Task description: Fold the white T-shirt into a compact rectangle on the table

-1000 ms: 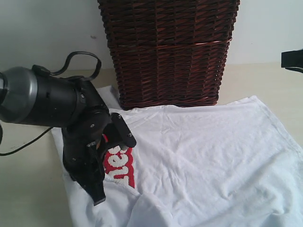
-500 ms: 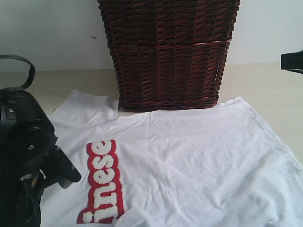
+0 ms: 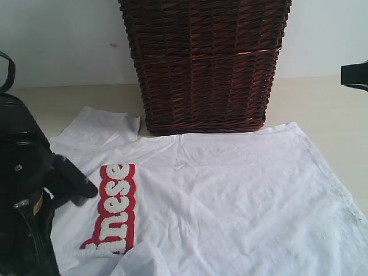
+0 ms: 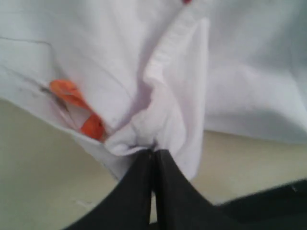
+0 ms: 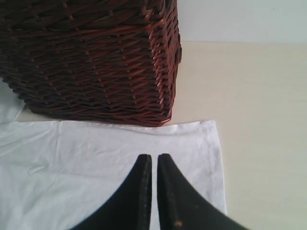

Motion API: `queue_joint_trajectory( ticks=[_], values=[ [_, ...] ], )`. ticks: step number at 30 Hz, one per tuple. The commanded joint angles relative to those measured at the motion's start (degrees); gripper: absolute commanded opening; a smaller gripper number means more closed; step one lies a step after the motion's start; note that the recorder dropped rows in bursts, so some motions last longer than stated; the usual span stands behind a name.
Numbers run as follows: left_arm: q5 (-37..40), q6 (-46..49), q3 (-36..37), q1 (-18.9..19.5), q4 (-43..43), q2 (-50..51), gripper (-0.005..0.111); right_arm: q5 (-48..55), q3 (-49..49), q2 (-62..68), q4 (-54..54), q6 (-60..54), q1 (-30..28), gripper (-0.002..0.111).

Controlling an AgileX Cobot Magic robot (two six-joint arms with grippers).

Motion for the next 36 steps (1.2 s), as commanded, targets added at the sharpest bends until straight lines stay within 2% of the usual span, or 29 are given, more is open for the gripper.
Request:
queue_joint_trajectory(
  ticks=[1, 5, 7, 9, 13, 15, 16, 17, 19, 20, 22, 23, 24, 25, 27, 32, 36],
  values=[
    [3.1, 5.5, 1.9, 0.0, -3.5, -0.4, 0.0, 0.0, 0.3, -0.2, 0.2, -0.4, -0.3, 0.005],
    [3.0, -8.3, 2.4, 0.0, 10.7, -0.4, 0.0, 0.4, 0.3, -0.2, 0.2, -0.4, -0.3, 0.005],
    [3.5, -19.0, 2.4, 0.1, 20.0, -0.4, 0.0, 0.7, 0.3, -0.2, 0.2, -0.4, -0.3, 0.005],
    [5.1, -25.5, 2.4, 0.1, 24.1, -0.4, 0.0, 0.8, 0.3, -0.2, 0.3, -0.4, -0.3, 0.005],
    [5.9, -22.4, 2.4, 0.1, 22.0, -0.4, 0.0, 0.8, 0.3, -0.1, 0.3, -0.4, -0.3, 0.005],
    [5.0, -19.1, 2.4, 0.0, 15.9, -0.4, 0.0, 0.7, 0.3, 0.3, 0.5, -0.5, -0.3, 0.005],
    [3.7, -12.2, 2.4, 0.0, 8.9, -0.4, 0.0, 0.7, 0.3, 1.0, 0.5, -0.7, -0.3, 0.005],
    [3.5, -8.7, 2.4, 0.0, 5.8, -0.4, 0.0, 0.7, 0.3, 1.5, 0.5, -0.7, -0.3, 0.005],
    [3.3, -8.7, 2.4, 0.0, 6.5, -0.4, 0.0, 0.7, 0.3, 3.2, 0.5, -0.8, -0.3, 0.005],
    [3.3, -13.1, 2.4, 0.0, 10.6, -0.4, 0.004, 0.8, 0.3, 4.0, 0.5, -0.9, -0.3, 0.005],
    [3.3, -14.6, 2.4, 0.0, 12.4, -0.4, 0.02, 1.4, 0.3, 4.6, 0.7, -2.3, -0.3, 0.005],
    [3.1, -14.6, 2.4, 0.0, 12.4, -0.4, 0.034, 1.7, 0.3, 4.6, 1.7, -3.5, -0.3, 0.005],
    [3.1, -14.7, 2.4, 0.0, 12.4, -0.4, 0.042, 2.1, 0.3, 4.6, 2.7, -4.6, -0.3, 0.005],
    [3.1, -14.7, 2.4, 0.0, 12.4, -0.4, 0.056, 3.0, 0.3, 4.6, 4.5, -6.7, -0.3, 0.005],
    [1.4, -14.6, 2.4, 0.0, 12.4, -0.4, 0.073, 3.7, 0.3, 4.6, 7.5, -9.5, -0.3, 0.005],
    [-8.2, -14.6, -0.1, 0.0, 11.4, -0.4, 0.076, 4.1, 0.3, 5.1, 8.0, -9.9, -0.3, 0.005],
    [-22.3, -12.7, -2.4, 0.0, 9.2, -0.4, 0.076, 4.1, 0.3, 6.2, 8.0, -9.8, -0.3, 0.005]
  ],
)
